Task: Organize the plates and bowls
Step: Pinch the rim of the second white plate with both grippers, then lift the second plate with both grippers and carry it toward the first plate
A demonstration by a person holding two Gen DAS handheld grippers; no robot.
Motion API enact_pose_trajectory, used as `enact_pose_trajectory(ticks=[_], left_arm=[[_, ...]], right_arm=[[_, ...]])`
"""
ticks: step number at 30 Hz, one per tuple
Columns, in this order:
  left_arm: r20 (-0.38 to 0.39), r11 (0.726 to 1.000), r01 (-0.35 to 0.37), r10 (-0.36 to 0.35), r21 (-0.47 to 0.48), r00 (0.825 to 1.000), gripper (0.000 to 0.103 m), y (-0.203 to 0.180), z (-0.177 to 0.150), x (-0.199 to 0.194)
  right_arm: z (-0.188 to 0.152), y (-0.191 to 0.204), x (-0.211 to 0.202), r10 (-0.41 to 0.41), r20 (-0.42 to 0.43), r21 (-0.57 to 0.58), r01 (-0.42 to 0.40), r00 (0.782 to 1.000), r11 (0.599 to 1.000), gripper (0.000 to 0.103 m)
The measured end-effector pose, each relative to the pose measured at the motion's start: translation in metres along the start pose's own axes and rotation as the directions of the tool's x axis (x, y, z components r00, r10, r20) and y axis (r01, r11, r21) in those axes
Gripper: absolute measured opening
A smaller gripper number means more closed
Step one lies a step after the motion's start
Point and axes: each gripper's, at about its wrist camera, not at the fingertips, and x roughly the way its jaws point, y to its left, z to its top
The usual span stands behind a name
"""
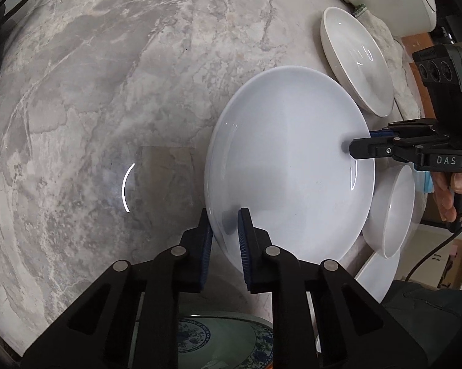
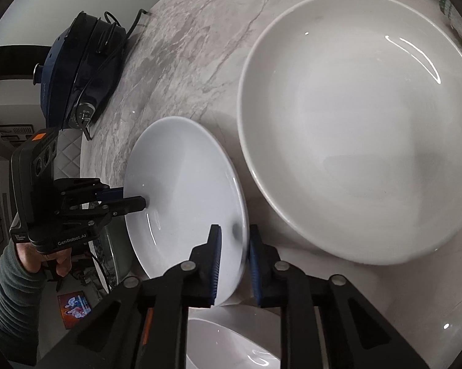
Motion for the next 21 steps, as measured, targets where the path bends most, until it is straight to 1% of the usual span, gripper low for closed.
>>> enact_pose_trajectory(ticks=[4,9,13,15,18,21], left_arm=[[0.002,1.0,-0.01,0.01,-0.015,1.0,0.014,-0.002,-0.003,-0.001],[0.007,0.999,-0.011,0.011,-0.049,1.0,0.014,0.0,-0.007,-0.008],[0.012,0.997,0.014,-0.014,-0.074,1.0,0.013,-0.001,-0.007,-0.013],[0.01,0.996,0.031,-0.031,-0.087,0.999,0.013,0.003,-0.004,-0.018],[0.004,0.994,0.038,-0.038,-0.101,0.999,0.013,0.003,-0.003,-0.023],[0.002,0.992,0.045,-0.045,-0.119,0.999,0.013,0.002,-0.001,-0.03]], right_arm=[[0.001,-0.002,0.0,-0.003,0.006,0.012,0.003,1.0,1.0,0.013],[0.003,-0.001,-0.003,-0.014,0.025,0.016,0.013,1.0,1.0,0.013],[0.008,0.0,-0.009,-0.016,0.037,0.025,0.015,0.999,1.0,0.013],[0.012,0.0,-0.012,-0.011,0.044,0.034,0.009,0.999,0.999,0.013],[0.017,0.002,-0.019,0.009,0.052,0.051,-0.012,0.999,0.999,0.013],[0.022,0.007,-0.026,0.013,0.062,0.048,-0.016,0.998,0.999,0.013]])
